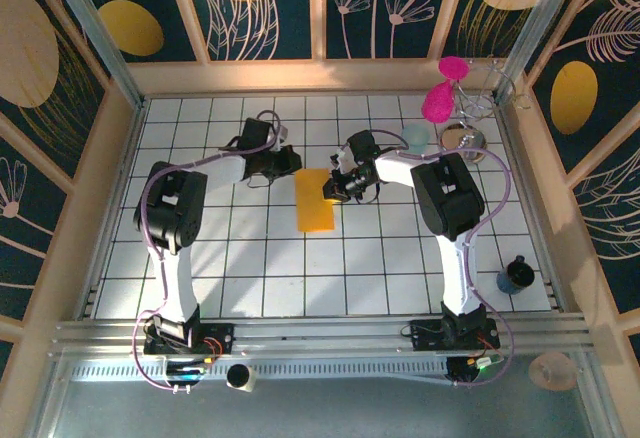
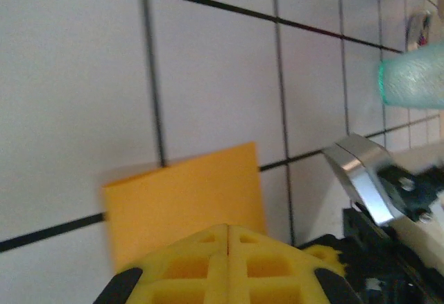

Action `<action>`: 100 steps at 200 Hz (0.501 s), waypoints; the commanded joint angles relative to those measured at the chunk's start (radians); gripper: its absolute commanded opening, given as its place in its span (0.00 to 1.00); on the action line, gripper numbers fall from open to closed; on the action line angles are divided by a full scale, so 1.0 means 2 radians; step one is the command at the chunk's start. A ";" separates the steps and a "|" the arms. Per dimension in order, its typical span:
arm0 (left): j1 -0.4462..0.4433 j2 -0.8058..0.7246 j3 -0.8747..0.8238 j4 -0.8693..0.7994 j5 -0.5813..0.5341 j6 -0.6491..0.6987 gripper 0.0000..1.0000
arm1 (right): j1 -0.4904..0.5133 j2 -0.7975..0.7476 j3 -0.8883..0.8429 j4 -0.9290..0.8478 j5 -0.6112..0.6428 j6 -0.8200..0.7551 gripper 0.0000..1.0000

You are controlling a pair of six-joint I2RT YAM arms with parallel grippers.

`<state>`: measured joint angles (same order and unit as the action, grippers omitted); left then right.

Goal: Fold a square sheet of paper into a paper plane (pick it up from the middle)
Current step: First fold in half a square sheet of paper at the center of the table.

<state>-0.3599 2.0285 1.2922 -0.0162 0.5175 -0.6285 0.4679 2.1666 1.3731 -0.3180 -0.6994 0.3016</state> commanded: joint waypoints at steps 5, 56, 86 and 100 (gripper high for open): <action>-0.012 0.020 0.011 0.001 -0.001 -0.013 0.06 | -0.018 0.069 -0.046 -0.070 0.166 -0.004 0.01; -0.011 0.073 0.062 -0.057 -0.060 0.000 0.05 | -0.018 0.065 -0.048 -0.072 0.172 -0.004 0.01; 0.006 0.079 0.053 -0.053 -0.091 0.008 0.05 | -0.019 0.062 -0.049 -0.073 0.176 -0.004 0.01; 0.022 0.080 0.049 -0.052 -0.096 0.008 0.05 | -0.020 0.062 -0.048 -0.075 0.179 -0.007 0.01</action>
<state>-0.3714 2.1670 1.3911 -0.0822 0.4107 -0.6300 0.4671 2.1624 1.3666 -0.3099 -0.6994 0.3019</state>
